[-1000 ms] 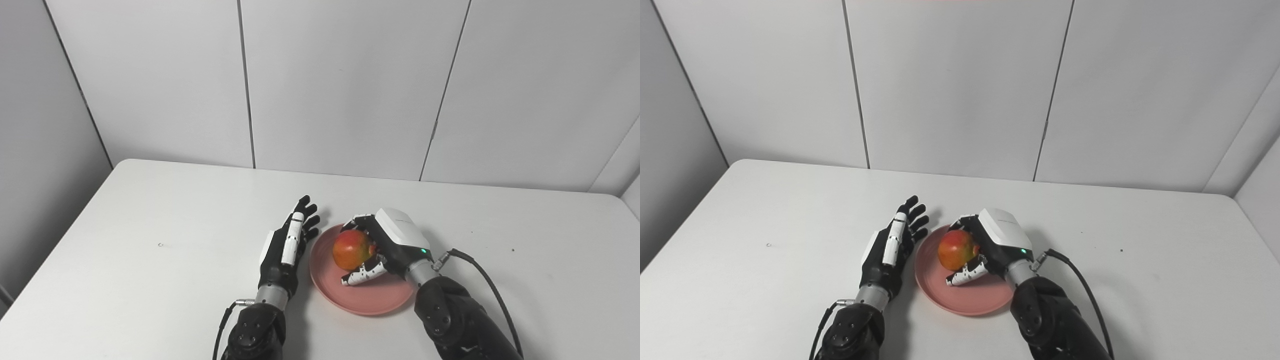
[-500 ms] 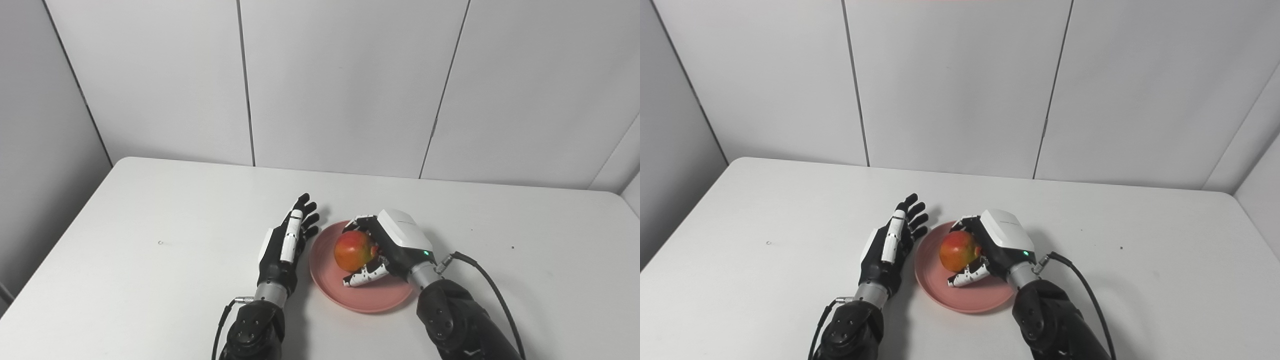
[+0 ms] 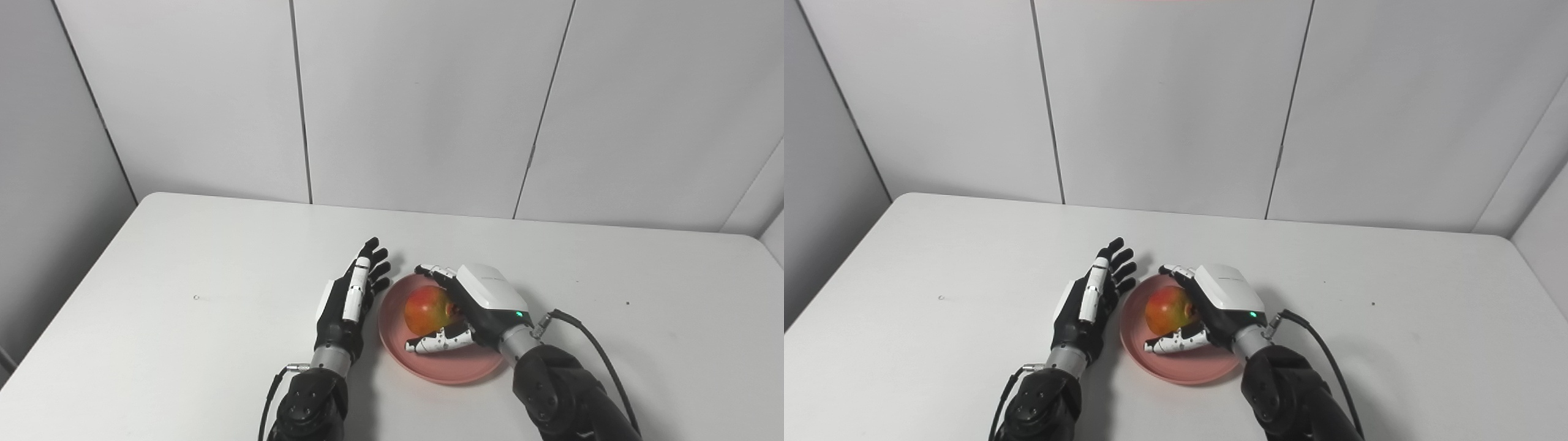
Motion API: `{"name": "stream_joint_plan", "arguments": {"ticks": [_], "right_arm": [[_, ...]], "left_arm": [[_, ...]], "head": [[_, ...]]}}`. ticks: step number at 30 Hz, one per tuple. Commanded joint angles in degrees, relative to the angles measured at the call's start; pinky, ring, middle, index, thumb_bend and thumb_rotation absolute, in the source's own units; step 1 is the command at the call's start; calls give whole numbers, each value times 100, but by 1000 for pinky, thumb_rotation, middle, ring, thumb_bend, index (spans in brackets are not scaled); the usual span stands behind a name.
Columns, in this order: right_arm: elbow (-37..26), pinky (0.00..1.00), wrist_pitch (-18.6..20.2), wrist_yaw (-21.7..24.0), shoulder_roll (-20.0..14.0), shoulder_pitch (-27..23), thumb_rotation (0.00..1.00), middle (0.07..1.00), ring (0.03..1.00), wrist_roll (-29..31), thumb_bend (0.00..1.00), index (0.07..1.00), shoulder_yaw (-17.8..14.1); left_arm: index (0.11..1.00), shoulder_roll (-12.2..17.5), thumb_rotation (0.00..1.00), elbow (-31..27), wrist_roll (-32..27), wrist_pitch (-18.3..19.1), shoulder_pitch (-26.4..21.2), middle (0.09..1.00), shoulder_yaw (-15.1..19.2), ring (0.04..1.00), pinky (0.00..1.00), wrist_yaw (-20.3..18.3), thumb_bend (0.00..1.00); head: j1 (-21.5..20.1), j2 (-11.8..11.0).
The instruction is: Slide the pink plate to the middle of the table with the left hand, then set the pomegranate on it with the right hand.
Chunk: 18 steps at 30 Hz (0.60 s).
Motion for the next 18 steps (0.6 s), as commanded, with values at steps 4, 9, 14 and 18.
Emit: {"name": "stream_joint_plan", "arguments": {"ticks": [4,9,14,18], "right_arm": [[-203,853,238,365,-109,-97,561,905,890,-111,904,903,-11],[-330,875,211,423,-143,-103,579,919,903,-128,918,914,-81],[-658,863,185,411,-188,-112,587,910,893,-105,926,919,-223],[-1038,847,269,495,-214,-129,589,914,894,-66,932,921,-419]], "left_arm": [[902,-16,1000,0,-50,128,17,911,-1,900,885,0,431],[907,-12,1000,-3,-62,149,10,915,0,902,890,-12,427],[907,-21,1000,-14,-96,138,20,915,12,901,890,-28,420],[907,-40,1000,-10,-163,135,8,916,36,905,894,-20,412]], "head": [[7,-4],[-1,-6],[-5,-10],[-14,-12]]}}
